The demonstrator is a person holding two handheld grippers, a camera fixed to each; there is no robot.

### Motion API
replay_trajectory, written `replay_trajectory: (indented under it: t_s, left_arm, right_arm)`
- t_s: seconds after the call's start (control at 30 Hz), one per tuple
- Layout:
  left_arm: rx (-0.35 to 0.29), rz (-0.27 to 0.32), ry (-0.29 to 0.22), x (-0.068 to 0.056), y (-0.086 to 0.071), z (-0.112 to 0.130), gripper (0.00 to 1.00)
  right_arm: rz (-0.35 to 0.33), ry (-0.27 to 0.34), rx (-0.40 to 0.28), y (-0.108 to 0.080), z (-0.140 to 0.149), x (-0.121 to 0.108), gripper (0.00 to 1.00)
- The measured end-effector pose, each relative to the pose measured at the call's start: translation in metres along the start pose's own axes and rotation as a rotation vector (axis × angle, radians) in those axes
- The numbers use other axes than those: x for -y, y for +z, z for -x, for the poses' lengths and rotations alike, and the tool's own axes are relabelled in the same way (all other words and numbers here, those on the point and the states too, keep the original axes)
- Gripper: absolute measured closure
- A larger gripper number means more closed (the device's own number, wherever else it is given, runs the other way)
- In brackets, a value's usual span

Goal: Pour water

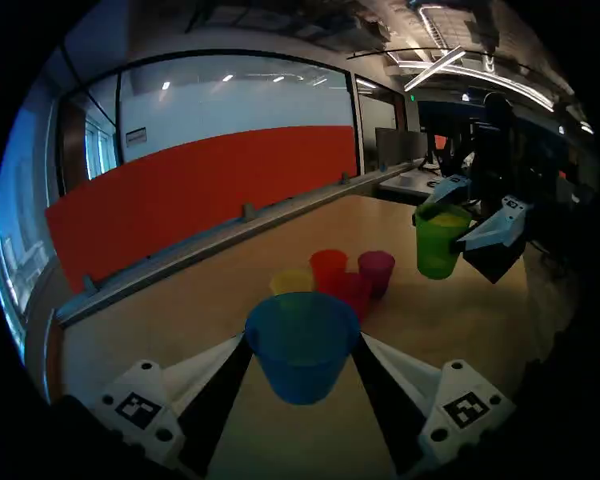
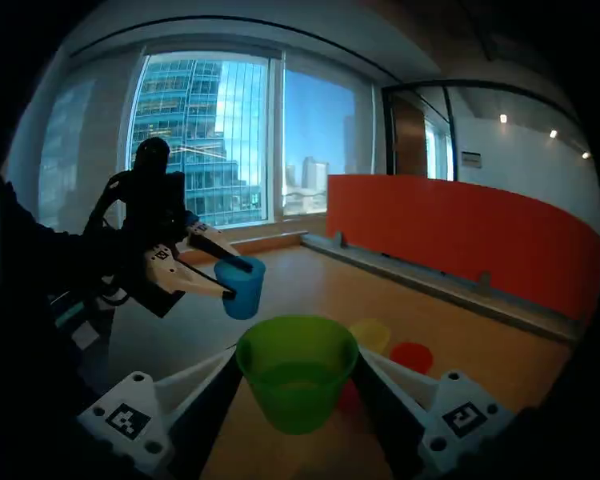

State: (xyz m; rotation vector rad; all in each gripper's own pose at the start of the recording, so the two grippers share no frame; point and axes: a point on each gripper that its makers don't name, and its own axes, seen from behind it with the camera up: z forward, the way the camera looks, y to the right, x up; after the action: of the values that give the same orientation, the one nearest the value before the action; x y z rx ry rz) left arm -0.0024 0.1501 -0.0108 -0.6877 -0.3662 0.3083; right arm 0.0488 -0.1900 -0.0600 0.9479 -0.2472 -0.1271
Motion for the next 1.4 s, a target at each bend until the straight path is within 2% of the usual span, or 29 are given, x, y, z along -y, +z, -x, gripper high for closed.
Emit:
replay_trajectory:
  t_s: [0.7, 1.4]
  left_arm:
    - [0.171, 0.040, 0.072, -0.006, 0.010, 0.050, 0.13]
    - [0.311, 0.092, 0.064, -0.009, 0.029, 0.098, 0.13]
  right_arm:
    - [-0.035, -0.013, 0.161, 0.007, 0.050, -0.001, 0.09]
    - [-0.062, -0.040, 0.293, 0.017, 0.094, 0.000, 0.09]
